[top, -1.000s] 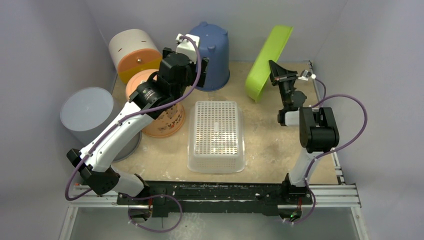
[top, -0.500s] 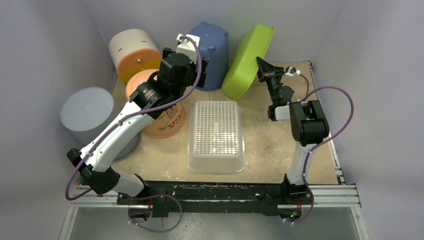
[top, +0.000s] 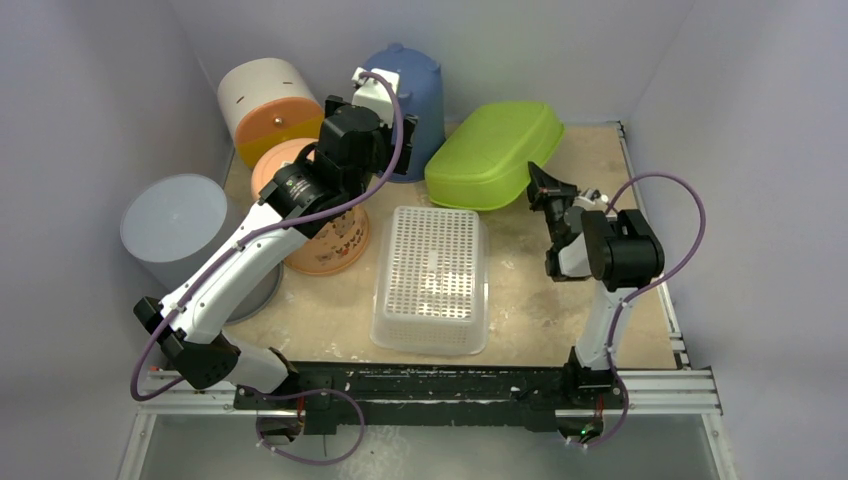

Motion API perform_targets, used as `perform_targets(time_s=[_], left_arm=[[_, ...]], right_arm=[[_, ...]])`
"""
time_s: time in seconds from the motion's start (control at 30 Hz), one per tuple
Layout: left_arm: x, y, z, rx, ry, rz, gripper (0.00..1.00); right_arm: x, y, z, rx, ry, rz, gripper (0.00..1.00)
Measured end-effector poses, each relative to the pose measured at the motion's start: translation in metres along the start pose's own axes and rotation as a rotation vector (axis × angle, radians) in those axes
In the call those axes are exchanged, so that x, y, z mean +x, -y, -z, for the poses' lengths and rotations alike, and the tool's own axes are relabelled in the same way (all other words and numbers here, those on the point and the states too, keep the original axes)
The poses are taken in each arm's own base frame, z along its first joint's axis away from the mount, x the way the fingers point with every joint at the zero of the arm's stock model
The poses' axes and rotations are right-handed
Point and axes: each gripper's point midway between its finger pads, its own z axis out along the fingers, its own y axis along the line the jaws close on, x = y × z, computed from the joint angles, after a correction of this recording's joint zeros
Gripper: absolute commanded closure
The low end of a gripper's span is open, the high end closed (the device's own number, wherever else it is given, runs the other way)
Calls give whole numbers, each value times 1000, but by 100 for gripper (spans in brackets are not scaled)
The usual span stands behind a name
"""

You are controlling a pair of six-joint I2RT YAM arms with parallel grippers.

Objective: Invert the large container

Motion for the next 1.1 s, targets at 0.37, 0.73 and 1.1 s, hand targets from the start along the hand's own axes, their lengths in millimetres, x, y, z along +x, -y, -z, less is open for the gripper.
perform_targets(time_s=[0.37,0.73,1.1], left_arm=[[1,1,-1,1,-3,-1,11],[7,6,-7,8,-19,-10,11],[9,8,-9,14,-25,-14,11]], right_arm=[[-46,34,28,110,83,3,90],[-99,97,66,293,156,59,66],[-96,115,79,356,74,177,60]])
